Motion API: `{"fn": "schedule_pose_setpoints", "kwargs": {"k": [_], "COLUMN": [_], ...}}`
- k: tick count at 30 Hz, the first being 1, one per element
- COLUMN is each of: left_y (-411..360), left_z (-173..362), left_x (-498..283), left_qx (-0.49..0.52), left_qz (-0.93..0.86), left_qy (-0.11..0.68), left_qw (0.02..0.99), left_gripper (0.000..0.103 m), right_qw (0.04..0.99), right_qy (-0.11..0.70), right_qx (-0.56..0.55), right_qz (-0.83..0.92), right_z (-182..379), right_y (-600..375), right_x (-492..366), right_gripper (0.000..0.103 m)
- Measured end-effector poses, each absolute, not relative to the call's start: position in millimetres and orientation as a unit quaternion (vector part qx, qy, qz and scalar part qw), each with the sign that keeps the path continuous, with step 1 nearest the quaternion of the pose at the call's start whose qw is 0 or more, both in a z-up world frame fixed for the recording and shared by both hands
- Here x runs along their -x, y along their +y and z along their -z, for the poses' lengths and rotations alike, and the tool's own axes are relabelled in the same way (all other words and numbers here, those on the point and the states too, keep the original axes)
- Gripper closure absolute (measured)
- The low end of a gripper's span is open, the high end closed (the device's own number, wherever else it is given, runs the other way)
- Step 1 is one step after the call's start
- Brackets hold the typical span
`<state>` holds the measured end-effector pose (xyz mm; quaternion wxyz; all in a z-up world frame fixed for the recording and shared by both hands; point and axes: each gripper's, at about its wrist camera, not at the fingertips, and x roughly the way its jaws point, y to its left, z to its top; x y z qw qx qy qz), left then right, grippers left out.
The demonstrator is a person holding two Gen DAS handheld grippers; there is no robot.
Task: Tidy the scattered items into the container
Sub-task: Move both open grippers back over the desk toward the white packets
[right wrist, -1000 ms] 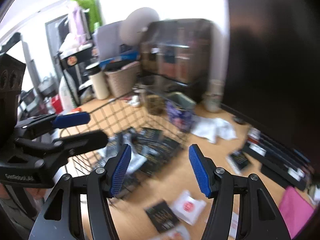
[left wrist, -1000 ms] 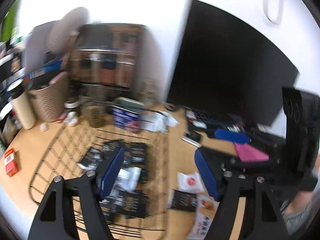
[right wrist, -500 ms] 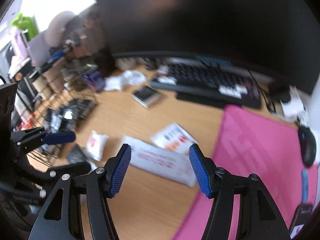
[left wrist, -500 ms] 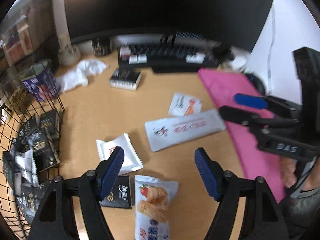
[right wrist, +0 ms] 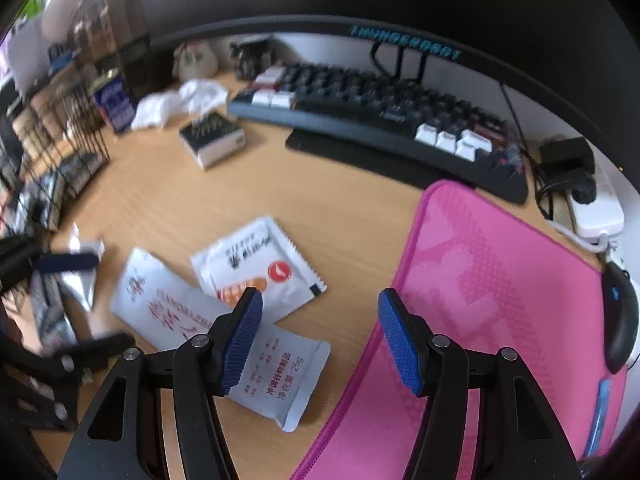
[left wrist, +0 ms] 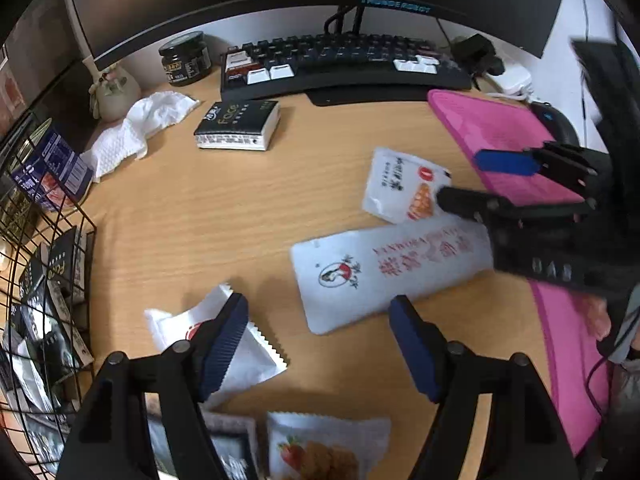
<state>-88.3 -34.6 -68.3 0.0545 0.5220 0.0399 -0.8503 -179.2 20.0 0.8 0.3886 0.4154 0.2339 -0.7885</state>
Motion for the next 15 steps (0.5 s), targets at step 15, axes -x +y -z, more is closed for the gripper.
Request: {"fn": "schedule_pose_setpoints", "kwargs": {"k": [15], "left_y": [-22], "left_z": [62], "left_x": [108], "left_qx": [-0.509], "left_qz": [0.859], "left_qy": [0.030], "left_qw": [0.037], "left_gripper": [0.026], "right_qw": [0.386], "right_qy": [0.219], "right_qx": [-0.408], "right_qz": [0.798], "right_z": [-11], "right_y": [54], "right_x": [140], "right_gripper": [0.043]}}
